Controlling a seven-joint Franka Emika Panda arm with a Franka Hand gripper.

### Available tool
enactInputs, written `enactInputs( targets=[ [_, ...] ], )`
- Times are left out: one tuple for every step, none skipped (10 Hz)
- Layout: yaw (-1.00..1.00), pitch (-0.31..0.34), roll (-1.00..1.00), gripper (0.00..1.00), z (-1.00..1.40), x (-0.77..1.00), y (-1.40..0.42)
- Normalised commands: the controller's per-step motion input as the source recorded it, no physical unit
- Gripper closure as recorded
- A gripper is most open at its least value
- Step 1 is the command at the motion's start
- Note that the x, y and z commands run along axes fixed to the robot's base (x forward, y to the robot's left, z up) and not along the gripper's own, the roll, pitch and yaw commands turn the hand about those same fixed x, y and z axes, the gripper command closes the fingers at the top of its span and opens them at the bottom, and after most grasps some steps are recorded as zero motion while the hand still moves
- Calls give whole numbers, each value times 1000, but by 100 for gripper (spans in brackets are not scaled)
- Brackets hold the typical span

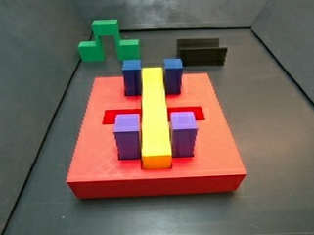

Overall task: Pick up the green object. Move up. Move to above the board. Insert the green object.
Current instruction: Pick up the green object.

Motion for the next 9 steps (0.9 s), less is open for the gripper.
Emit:
enactInputs(
  targets=[
    [0,-111,0,0,-203,-126,-11],
    [-54,-141,0,0,-211,-320,-103],
    [-69,-150,0,0,-194,-363,-166],
    [-66,-176,0,0,-174,-354,-171],
    [-71,-221,-21,0,-146,-437,-163],
    [-74,-279,-49,0,-177,-429,-114],
    [-46,-314,-59,0,-226,-434,-60],
    [-43,-294,-37,0,-220,-471,-74],
    [-46,-193,0,0,-189,-491,-51]
  ],
)
